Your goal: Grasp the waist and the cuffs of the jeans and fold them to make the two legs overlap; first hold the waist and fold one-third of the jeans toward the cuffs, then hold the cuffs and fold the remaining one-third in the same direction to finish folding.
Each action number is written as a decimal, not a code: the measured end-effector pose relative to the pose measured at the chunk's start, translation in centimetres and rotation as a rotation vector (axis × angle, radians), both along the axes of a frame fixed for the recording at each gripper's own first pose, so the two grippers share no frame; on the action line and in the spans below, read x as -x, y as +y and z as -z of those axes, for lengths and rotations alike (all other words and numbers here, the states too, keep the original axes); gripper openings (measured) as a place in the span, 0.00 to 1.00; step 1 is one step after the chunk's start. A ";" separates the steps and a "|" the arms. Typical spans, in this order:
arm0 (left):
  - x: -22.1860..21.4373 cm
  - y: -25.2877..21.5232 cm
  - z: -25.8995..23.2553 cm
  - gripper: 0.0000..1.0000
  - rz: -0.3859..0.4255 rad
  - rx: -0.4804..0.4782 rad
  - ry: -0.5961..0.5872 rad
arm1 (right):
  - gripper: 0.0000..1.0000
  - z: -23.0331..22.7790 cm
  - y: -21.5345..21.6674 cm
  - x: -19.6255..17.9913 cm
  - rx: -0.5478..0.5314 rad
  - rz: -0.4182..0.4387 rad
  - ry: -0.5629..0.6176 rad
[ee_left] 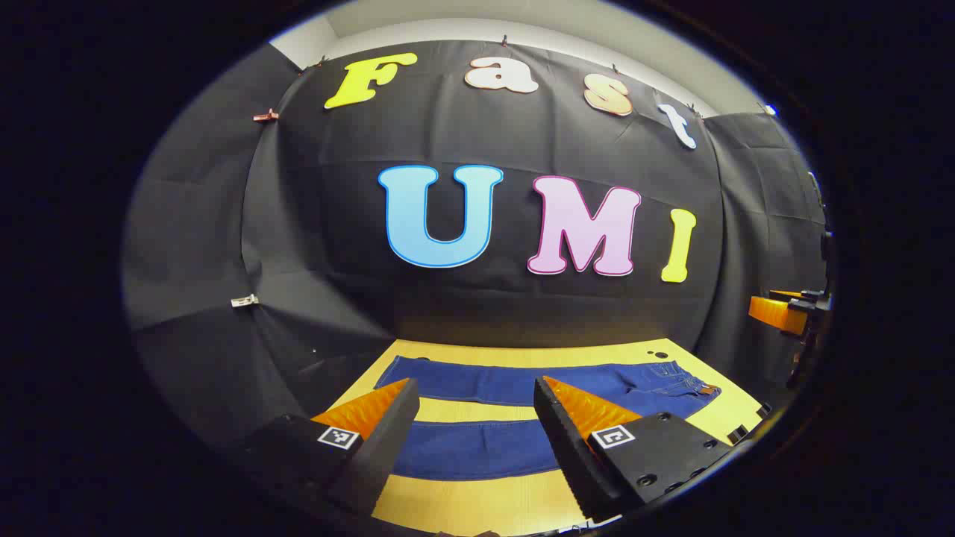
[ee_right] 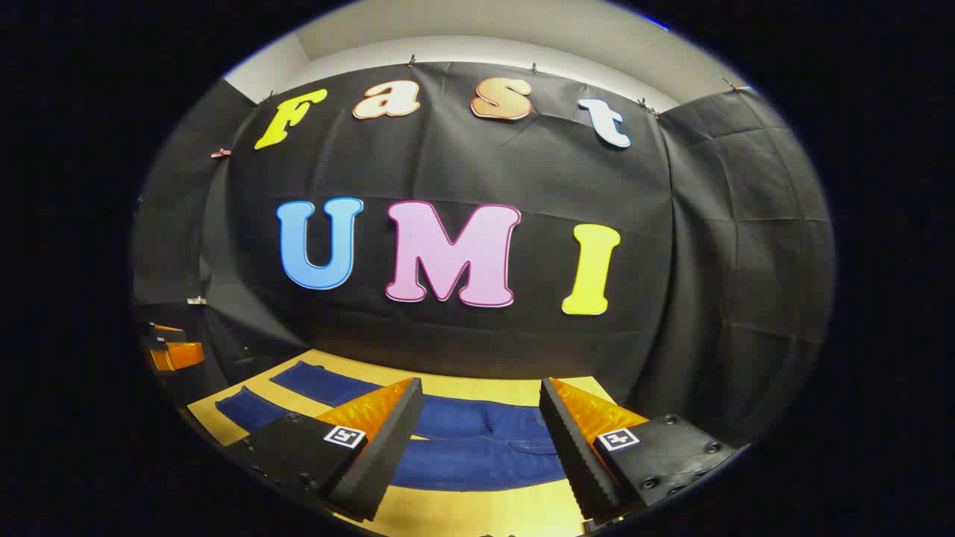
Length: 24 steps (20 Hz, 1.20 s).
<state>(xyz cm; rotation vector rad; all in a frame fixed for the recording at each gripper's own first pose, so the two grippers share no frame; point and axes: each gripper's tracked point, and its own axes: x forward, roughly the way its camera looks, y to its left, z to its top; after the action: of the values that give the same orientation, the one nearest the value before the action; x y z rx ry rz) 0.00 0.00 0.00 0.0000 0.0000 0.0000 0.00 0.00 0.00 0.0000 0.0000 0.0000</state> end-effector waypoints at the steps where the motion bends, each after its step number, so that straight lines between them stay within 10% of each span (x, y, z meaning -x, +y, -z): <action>1: -0.4 0.1 0.4 0.97 -0.006 -0.022 0.014 | 0.96 0.2 -0.6 -0.2 -0.005 0.018 0.003; 24: -3.9 -0.1 5.7 0.97 0.005 -0.092 0.166 | 0.96 4.6 -5.2 -2.8 0.090 0.076 0.080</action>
<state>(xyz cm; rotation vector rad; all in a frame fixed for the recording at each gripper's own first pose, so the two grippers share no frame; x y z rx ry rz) 3.85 -0.13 -5.68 0.0924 0.1662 -0.0051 2.81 -5.19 -4.63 -0.0899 0.0797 -0.0756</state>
